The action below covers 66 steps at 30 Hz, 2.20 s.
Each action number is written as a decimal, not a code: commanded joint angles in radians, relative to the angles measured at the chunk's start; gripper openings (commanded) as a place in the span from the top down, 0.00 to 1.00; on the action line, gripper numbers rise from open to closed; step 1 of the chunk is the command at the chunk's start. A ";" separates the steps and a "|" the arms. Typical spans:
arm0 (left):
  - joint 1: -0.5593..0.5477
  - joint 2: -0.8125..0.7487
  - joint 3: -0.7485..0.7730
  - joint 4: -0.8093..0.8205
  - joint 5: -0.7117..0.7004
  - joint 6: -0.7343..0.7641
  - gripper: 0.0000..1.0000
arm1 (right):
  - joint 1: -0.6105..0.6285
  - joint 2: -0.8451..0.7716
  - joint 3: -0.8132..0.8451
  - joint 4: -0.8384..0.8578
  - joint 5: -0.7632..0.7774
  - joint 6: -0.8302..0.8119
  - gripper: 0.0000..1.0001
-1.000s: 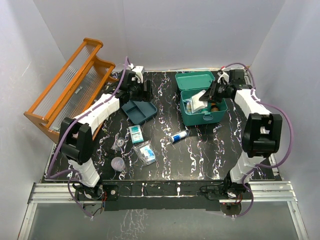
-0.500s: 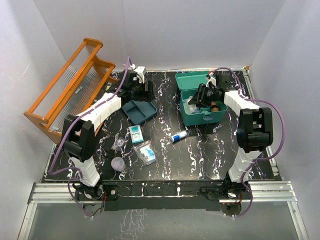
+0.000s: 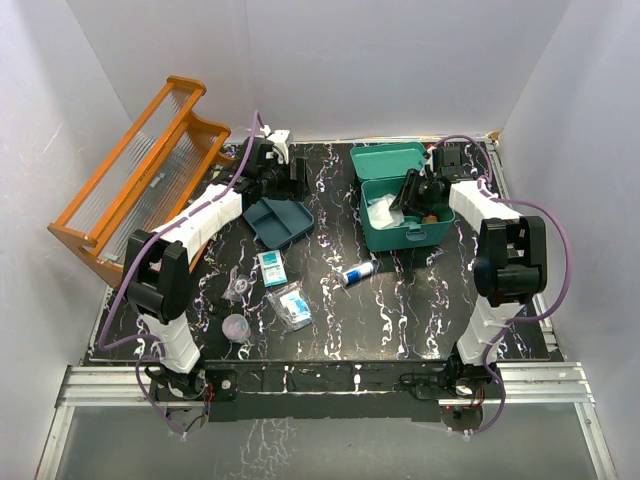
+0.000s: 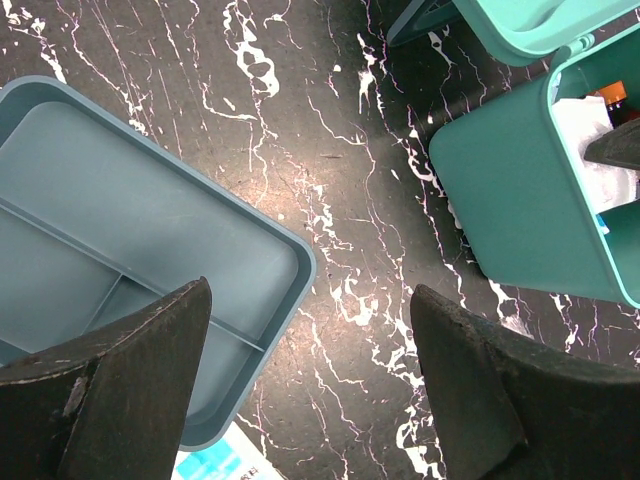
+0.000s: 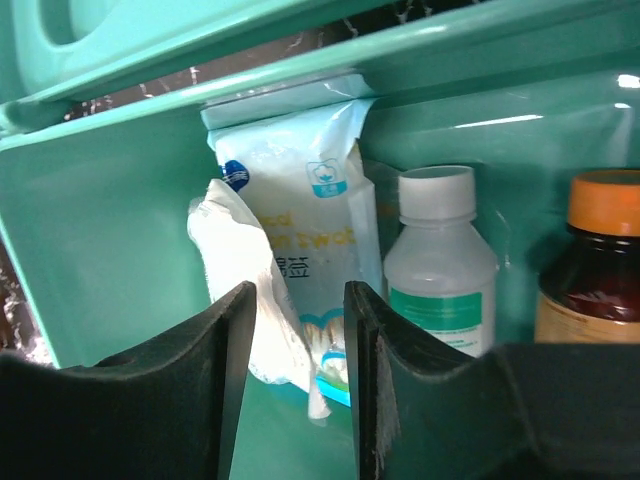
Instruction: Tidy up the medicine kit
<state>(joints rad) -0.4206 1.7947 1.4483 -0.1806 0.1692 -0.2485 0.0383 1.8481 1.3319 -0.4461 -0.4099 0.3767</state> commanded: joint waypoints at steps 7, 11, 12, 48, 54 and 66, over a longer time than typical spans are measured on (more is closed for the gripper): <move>0.003 0.005 0.052 0.010 0.021 -0.016 0.20 | 0.062 -0.115 0.124 -0.074 0.255 -0.050 0.64; 0.003 0.005 0.053 0.005 0.016 -0.020 0.20 | 0.135 -0.168 0.127 -0.083 0.420 -0.045 0.59; 0.003 0.003 0.052 0.004 0.016 -0.020 0.20 | 0.150 -0.175 0.119 -0.081 0.455 -0.041 0.57; 0.003 -0.015 0.041 -0.006 -0.003 -0.032 0.19 | 0.203 0.027 0.126 -0.076 0.382 0.010 0.54; 0.006 -0.060 0.009 -0.050 -0.065 -0.083 0.19 | 0.204 -0.099 0.147 -0.083 0.483 0.056 0.50; 0.060 -0.355 -0.207 -0.198 -0.063 -0.137 0.01 | 0.258 -0.309 0.112 -0.039 0.348 0.115 0.46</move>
<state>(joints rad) -0.3805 1.5890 1.2892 -0.2913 0.0944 -0.3885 0.2562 1.5906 1.4506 -0.5488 0.0093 0.4423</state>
